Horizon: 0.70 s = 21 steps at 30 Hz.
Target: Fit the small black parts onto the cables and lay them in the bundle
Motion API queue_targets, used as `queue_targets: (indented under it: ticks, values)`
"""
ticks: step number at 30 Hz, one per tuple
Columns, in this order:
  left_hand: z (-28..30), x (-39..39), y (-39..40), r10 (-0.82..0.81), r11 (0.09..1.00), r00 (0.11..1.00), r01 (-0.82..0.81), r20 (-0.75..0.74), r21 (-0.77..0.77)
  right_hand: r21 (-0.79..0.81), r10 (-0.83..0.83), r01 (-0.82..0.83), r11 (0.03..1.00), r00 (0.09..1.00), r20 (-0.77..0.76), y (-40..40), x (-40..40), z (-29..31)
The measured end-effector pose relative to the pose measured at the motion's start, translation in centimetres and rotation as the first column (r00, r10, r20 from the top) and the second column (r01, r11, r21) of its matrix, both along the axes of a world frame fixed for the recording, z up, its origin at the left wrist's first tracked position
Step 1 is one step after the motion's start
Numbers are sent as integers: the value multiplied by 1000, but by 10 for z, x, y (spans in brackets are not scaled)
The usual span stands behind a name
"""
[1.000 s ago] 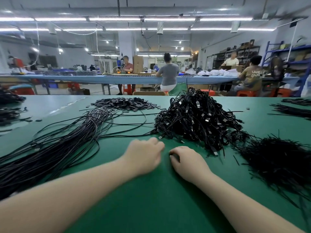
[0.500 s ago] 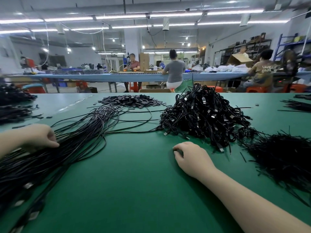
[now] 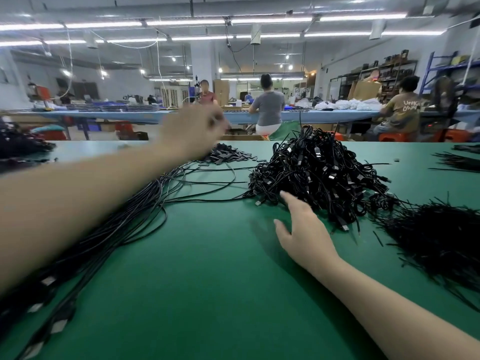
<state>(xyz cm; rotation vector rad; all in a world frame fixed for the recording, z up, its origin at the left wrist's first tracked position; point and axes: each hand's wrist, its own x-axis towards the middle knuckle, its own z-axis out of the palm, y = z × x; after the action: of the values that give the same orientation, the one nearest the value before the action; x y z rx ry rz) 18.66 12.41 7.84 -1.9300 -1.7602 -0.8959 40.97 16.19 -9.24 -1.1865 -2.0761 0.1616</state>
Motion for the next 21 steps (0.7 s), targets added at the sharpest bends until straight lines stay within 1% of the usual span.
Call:
queue_targets:
  ticks: [1, 2, 3, 5, 7, 9, 10, 11, 12, 14, 15, 16, 17, 18, 19, 20, 21]
  values:
    - [-27, 26, 2, -83, 993, 995, 78, -46, -91, 45, 30, -26, 999, 996, -88, -1, 1, 2]
    - [-60, 50, 9, -153, 976, 988, 148, -19, -163, 85, 65, -53, 995, 986, -152, -1, 2, 4]
    - [-84, 68, 15, -214, 958, 976, 215, 27, -191, 118, 101, -80, 990, 977, -186, 0, 4, 7]
    - [-119, 86, 28, -268, 943, 952, 291, 148, -163, 145, 158, -133, 980, 971, -179, 5, 9, 9]
    - [-150, 100, 29, -356, 921, 901, 383, 247, -72, 65, 165, -155, 986, 967, -193, 8, 12, 9]
    - [-163, 95, 31, -418, 890, 848, 455, 327, -42, -11, 106, -114, 993, 952, -288, 13, 13, 7]
    - [-167, 87, 32, -430, 876, 830, 479, 355, -61, -27, 50, -64, 998, 934, -353, 15, 12, 7]
    - [-168, 78, 32, -414, 865, 821, 489, 392, -110, -47, -16, -5, 999, 899, -437, 18, 12, 7]
    - [-167, 71, 32, -384, 857, 816, 489, 432, -162, -79, -83, 48, 996, 841, -534, 20, 13, 9]
    - [-164, 55, 34, -345, 850, 787, 493, 511, -185, -178, -210, 119, 977, 687, -696, 23, 17, 12]
    - [-161, 49, 34, -332, 851, 772, 493, 541, -182, -241, -272, 134, 961, 617, -739, 25, 20, 13]
    - [-158, 44, 34, -320, 845, 755, 501, 572, -189, -299, -324, 141, 944, 569, -756, 27, 23, 14]
    - [-156, 40, 34, -309, 832, 731, 518, 609, -200, -335, -358, 146, 931, 547, -756, 28, 24, 14]
    - [-154, 38, 33, -289, 820, 684, 538, 670, -195, -344, -369, 153, 926, 553, -747, 28, 25, 14]
    - [-150, 38, 31, -260, 817, 591, 556, 764, -152, -329, -355, 154, 932, 577, -735, 28, 24, 13]
    - [-144, 37, 30, -215, 823, 435, 563, 874, -78, -296, -317, 139, 945, 614, -723, 28, 23, 13]
    - [-137, 37, 29, -162, 831, 222, 556, 962, 12, -257, -263, 109, 960, 662, -702, 27, 21, 12]
